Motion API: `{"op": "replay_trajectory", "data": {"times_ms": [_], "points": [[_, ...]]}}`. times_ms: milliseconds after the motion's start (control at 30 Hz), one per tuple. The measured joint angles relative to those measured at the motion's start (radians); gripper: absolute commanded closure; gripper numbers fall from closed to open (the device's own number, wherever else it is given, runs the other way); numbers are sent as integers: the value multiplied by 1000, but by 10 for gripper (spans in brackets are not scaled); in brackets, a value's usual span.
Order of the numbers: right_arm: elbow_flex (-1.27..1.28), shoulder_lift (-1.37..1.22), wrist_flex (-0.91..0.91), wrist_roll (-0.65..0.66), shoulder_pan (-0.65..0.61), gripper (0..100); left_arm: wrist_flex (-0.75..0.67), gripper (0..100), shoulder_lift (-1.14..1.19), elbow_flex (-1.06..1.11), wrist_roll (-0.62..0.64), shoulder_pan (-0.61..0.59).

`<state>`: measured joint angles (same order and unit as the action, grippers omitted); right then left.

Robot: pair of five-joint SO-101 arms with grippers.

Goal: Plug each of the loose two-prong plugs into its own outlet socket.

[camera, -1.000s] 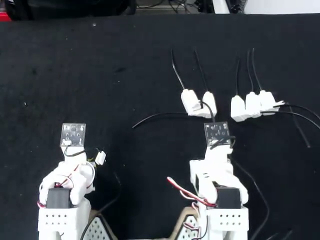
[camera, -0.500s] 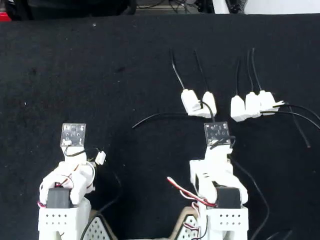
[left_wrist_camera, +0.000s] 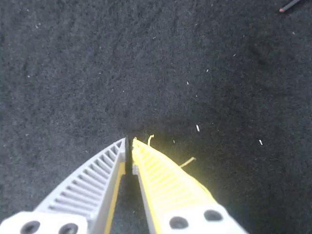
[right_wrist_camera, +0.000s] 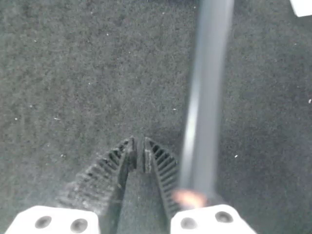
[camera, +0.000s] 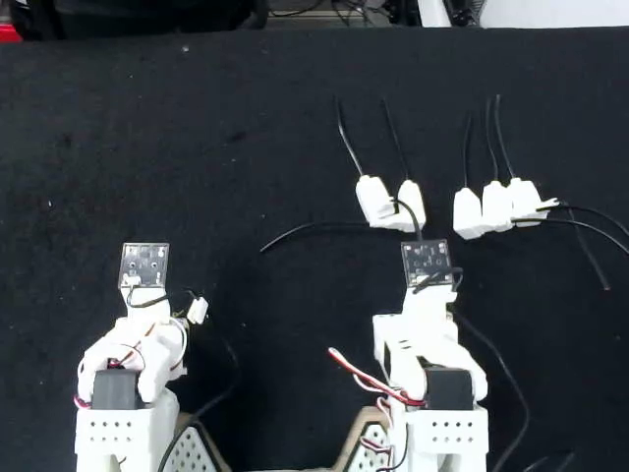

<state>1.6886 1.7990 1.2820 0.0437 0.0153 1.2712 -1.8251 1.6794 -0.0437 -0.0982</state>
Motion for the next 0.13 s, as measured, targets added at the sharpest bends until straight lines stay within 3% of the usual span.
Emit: {"op": "replay_trajectory", "data": {"times_ms": [133], "points": [[0, 0, 0, 0, 0, 986, 0, 970, 0, 0, 0, 0]]}}
